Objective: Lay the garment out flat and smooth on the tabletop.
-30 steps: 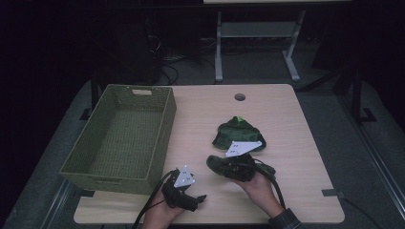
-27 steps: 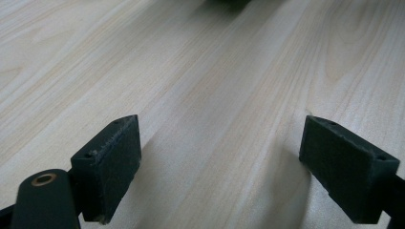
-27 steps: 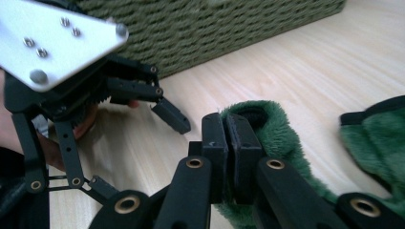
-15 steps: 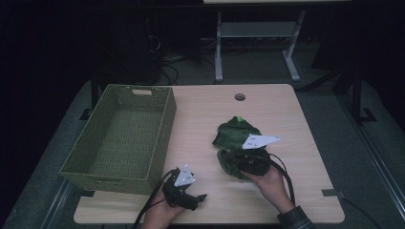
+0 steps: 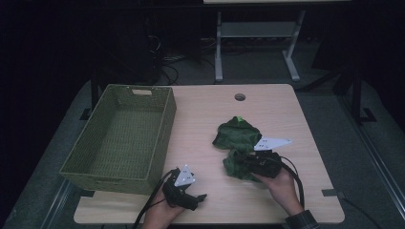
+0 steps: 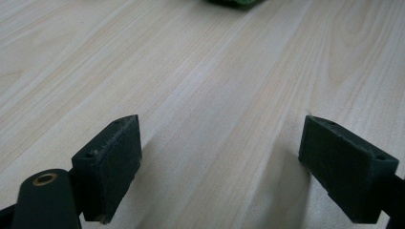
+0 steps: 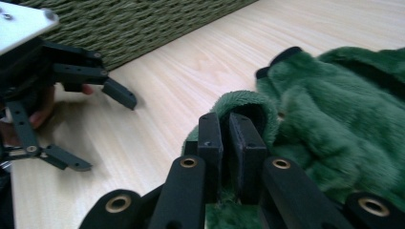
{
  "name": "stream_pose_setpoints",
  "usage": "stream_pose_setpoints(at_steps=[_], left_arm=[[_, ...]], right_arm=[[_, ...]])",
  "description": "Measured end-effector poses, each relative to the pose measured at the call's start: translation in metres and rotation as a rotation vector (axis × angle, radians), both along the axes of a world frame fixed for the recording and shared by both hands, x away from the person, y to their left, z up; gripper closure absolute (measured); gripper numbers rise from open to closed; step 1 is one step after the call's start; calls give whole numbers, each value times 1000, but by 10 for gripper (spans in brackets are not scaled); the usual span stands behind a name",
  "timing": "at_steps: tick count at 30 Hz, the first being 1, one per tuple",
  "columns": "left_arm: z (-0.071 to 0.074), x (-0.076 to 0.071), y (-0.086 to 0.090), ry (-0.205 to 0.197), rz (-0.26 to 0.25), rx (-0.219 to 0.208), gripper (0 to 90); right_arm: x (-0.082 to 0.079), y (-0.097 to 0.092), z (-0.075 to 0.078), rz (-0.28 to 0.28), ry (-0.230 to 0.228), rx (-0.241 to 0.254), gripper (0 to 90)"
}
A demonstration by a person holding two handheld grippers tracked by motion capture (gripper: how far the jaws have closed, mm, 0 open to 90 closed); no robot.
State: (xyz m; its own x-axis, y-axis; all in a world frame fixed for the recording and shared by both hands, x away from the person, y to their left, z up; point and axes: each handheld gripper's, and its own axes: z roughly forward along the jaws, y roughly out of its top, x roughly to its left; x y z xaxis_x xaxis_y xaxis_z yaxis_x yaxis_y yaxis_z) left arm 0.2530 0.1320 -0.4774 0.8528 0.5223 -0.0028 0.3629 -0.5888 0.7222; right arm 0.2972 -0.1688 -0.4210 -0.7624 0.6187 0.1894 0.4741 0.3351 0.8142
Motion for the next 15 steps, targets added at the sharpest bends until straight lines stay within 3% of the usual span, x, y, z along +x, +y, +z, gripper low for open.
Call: stream_pose_setpoints(at_steps=[13,15], left_arm=[[0,0,0,-2,-5,6,138],[0,0,0,-2,-5,5,138]], right_arm=[[3,-19,-13,-78,29,-76,783],[5,-20,-17,-101,27,-130,767]])
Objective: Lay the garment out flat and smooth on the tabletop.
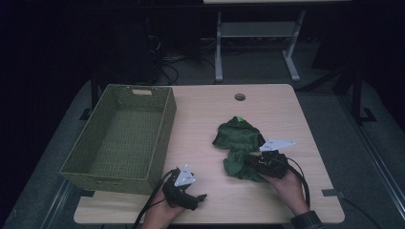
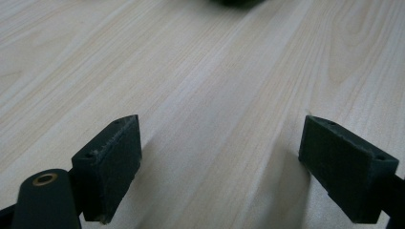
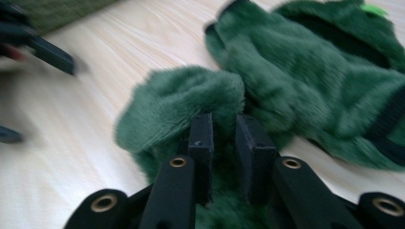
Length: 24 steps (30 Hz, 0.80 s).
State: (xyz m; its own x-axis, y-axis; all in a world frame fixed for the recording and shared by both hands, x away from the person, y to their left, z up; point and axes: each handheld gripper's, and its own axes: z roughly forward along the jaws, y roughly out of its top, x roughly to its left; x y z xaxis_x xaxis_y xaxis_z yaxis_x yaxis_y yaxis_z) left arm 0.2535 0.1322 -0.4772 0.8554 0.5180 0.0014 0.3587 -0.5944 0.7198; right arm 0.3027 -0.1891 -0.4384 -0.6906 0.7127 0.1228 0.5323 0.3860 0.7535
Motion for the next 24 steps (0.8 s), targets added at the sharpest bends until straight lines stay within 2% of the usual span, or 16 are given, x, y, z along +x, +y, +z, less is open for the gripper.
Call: stream_pose_setpoints(at_steps=[1,2,3,6,8,9,13,19,23,24], left_arm=[[0,0,0,0,0,0,138],[0,0,0,0,0,0,138],[0,0,0,3,1,-2,138],[0,0,0,3,1,-2,138],[0,0,0,3,0,-3,138],[0,0,0,1,-1,0,138],[0,0,0,4,-1,-1,136],[0,0,0,4,-2,-1,133],[0,0,0,5,-4,1,133],[0,0,0,5,-4,1,134]], right_arm=[[0,0,0,0,0,0,767],[2,1,-4,-16,10,-40,753],[3,1,-6,-24,16,-54,752],[4,0,-11,-27,12,-70,730],[3,-2,-9,-39,20,-53,714],[3,-7,-3,-42,0,-21,692],[-2,-20,4,-38,-13,8,637],[-12,-49,8,-63,-20,26,593],[-26,-69,5,-84,-21,16,577],[-26,-69,5,-84,-21,16,577]])
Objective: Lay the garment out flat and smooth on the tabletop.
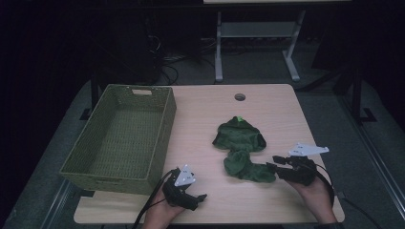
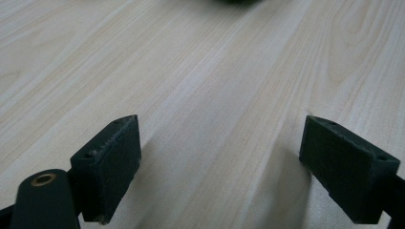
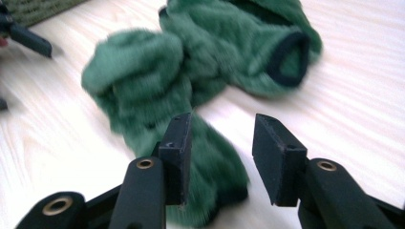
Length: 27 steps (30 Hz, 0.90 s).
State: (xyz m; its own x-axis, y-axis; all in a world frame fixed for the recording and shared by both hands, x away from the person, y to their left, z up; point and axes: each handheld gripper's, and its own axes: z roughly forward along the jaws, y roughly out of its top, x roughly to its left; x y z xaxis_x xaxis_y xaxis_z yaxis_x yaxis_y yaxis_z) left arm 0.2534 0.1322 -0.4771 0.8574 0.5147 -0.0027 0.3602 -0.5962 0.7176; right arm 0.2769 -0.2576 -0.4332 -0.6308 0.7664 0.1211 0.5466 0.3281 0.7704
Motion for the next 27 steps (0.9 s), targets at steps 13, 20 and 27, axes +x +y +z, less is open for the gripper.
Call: stream_pose_setpoints(at_steps=[13,20,27], left_arm=[[0,1,1,1,-8,-1,140],[0,1,1,1,-8,-1,140],[0,1,1,1,-8,-2,140]], right_arm=[[-35,-19,-27,22,53,-42,573],[-30,-10,-34,47,93,-50,592],[-27,-9,-35,59,109,-36,774]])
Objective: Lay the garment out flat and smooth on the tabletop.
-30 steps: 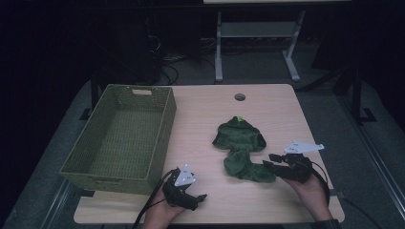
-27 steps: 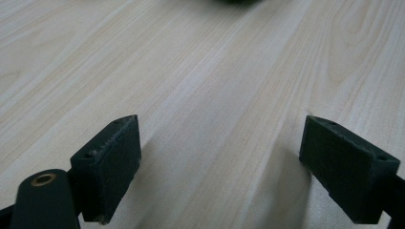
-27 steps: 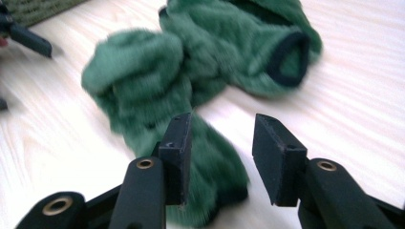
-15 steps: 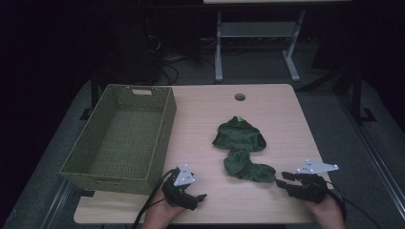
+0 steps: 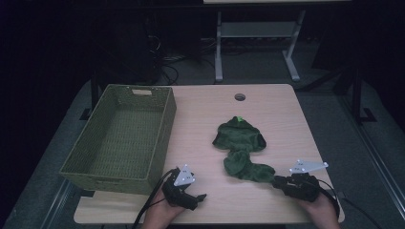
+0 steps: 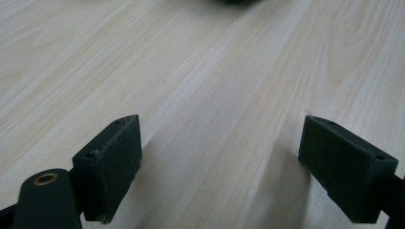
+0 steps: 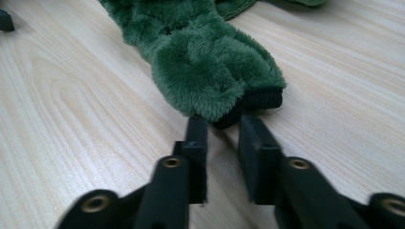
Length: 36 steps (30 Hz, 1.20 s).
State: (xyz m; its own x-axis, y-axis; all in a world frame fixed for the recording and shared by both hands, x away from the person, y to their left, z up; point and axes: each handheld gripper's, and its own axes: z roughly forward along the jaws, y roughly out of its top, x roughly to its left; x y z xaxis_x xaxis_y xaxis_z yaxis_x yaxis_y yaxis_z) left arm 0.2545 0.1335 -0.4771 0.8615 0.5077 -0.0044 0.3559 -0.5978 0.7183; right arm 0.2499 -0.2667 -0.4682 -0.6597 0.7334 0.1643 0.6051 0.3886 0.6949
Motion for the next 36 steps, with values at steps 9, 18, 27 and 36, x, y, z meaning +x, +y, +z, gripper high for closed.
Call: stream_pose_setpoints(at_steps=[9,18,27,36], left_arm=[[0,0,0,-1,1,1,140],[0,0,0,-2,0,1,140],[0,1,-1,-2,-1,2,140],[0,0,-1,-2,3,-3,140]], right_arm=[[-1,-4,5,10,-23,5,859],[0,-3,25,34,-86,32,876],[6,7,45,75,-142,59,880],[14,23,63,113,-188,68,881]])
